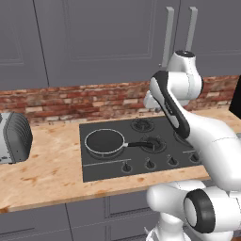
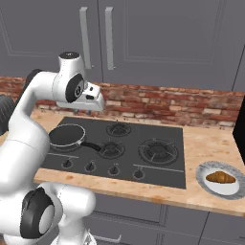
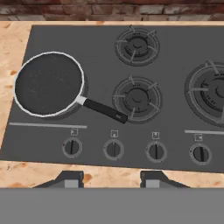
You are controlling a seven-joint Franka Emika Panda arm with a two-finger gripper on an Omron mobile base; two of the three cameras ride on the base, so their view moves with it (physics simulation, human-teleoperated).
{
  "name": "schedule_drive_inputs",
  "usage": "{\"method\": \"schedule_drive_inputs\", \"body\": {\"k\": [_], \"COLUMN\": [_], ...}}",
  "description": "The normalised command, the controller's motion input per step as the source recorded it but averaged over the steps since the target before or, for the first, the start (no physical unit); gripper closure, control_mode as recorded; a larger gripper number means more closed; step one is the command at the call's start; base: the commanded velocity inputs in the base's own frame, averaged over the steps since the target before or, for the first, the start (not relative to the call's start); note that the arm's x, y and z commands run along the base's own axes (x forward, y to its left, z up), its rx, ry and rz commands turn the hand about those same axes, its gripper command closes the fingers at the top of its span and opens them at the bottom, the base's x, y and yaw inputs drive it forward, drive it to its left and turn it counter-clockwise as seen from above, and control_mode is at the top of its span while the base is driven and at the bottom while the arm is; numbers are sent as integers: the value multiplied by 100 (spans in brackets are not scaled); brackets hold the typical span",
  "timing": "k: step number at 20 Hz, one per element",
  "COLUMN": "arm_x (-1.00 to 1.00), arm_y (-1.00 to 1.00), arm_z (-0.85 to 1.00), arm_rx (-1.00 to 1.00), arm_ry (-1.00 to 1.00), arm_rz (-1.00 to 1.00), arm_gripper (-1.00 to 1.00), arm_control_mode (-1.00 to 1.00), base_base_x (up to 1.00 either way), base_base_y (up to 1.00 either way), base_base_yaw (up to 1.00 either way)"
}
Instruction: Pick the croissant and place it on the pan. Then turn on the stove to warm the croissant.
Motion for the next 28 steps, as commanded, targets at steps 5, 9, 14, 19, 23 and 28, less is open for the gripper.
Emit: {"method": "schedule_drive_inputs", "body": {"k": [5, 9, 14, 19, 23, 28], "arm_x": [-2, -16, -28, -28, -26, -11], "arm_y": [-10, -38, -61, -66, -68, -63], "arm_z": [0, 0, -1, -1, -3, -9], "arm_rx": [0, 0, 0, 0, 0, 0], "arm_ry": [0, 0, 0, 3, 2, 7], "arm_rz": [0, 0, -1, -9, -16, -24], "arm_gripper": [-100, -100, -100, -100, -100, -100], "arm_control_mode": [-100, -100, -100, -100, -100, -100], "base_base_x": [0, 0, 0, 0, 0, 0], "base_base_y": [0, 0, 0, 0, 0, 0], "base_base_yaw": [0, 0, 0, 0, 0, 0]}}
